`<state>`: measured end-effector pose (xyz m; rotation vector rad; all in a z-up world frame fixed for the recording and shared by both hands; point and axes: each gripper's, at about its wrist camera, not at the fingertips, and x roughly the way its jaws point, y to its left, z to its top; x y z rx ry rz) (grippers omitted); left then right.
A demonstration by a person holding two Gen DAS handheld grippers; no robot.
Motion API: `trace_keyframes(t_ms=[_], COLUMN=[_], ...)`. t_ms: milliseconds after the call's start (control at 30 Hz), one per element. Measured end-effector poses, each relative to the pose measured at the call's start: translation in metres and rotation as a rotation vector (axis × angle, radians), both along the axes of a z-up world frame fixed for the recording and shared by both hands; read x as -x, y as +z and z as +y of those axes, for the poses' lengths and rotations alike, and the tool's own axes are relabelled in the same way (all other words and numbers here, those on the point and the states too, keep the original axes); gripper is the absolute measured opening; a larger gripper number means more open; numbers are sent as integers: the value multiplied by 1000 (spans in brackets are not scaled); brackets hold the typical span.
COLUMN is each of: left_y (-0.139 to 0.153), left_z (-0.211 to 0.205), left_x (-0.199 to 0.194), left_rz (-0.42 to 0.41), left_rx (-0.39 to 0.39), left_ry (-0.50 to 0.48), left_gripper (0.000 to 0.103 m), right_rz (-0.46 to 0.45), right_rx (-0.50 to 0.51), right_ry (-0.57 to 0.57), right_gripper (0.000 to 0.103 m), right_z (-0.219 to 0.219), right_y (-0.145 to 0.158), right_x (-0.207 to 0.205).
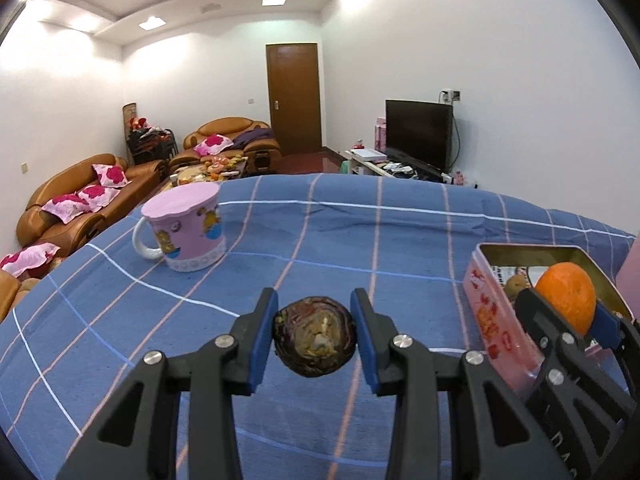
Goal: Organize fruits
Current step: 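Lift the mangosteen and orange and carry both toward the tin box, then lower the mangosteen and orange into the tin box and open both tools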
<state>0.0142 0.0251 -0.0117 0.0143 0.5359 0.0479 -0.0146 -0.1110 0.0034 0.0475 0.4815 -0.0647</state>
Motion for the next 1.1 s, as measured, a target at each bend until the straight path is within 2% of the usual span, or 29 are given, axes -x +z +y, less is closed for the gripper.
trace_keyframes(t_ms=[1100], left_y=[5], left_z=[-105], left_x=[15], left_rz=[-18], left_rx=[-53], left_ry=[-149], left_gripper=[40], right_rz=[-24], right_rx=[49], right_ry=[-108], right_gripper=[49], right_z=[-96], right_y=[6], right_x=[26])
